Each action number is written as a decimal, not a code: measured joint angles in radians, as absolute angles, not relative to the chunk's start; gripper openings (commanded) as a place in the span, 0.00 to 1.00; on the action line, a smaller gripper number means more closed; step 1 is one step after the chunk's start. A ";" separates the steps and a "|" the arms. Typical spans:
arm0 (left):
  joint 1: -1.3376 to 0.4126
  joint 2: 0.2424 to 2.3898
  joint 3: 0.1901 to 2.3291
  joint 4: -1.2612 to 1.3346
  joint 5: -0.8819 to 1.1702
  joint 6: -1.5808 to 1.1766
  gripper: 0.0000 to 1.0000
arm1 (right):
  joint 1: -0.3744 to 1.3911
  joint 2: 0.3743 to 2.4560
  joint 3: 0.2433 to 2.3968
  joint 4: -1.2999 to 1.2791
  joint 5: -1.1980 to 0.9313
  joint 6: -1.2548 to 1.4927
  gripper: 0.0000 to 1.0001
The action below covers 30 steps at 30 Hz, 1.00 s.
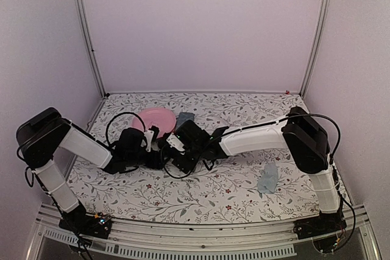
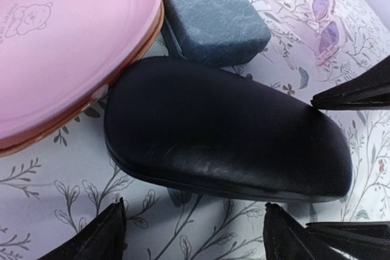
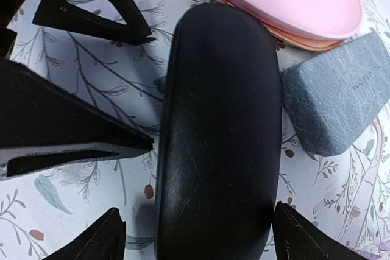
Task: Organize the sunglasses
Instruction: Close the case with sunglasses at the center of the board, then pick up the sunglasses case from the center of the board.
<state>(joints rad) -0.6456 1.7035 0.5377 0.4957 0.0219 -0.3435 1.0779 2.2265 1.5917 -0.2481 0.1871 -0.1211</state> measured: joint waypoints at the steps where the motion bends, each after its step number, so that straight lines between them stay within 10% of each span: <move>1: -0.646 1.693 0.527 0.496 0.025 -0.347 0.81 | 1.079 2.223 1.588 -0.247 0.182 -0.120 0.88; 30: -0.683 1.319 0.447 0.368 -0.043 -0.355 0.91 | 0.689 1.493 0.934 -0.343 0.001 0.321 0.93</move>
<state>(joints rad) -0.6830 1.3186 0.4465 0.3676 -0.0429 -0.3553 0.6888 1.4929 0.9337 -0.3428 0.0013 0.3210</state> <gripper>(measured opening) 0.908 0.929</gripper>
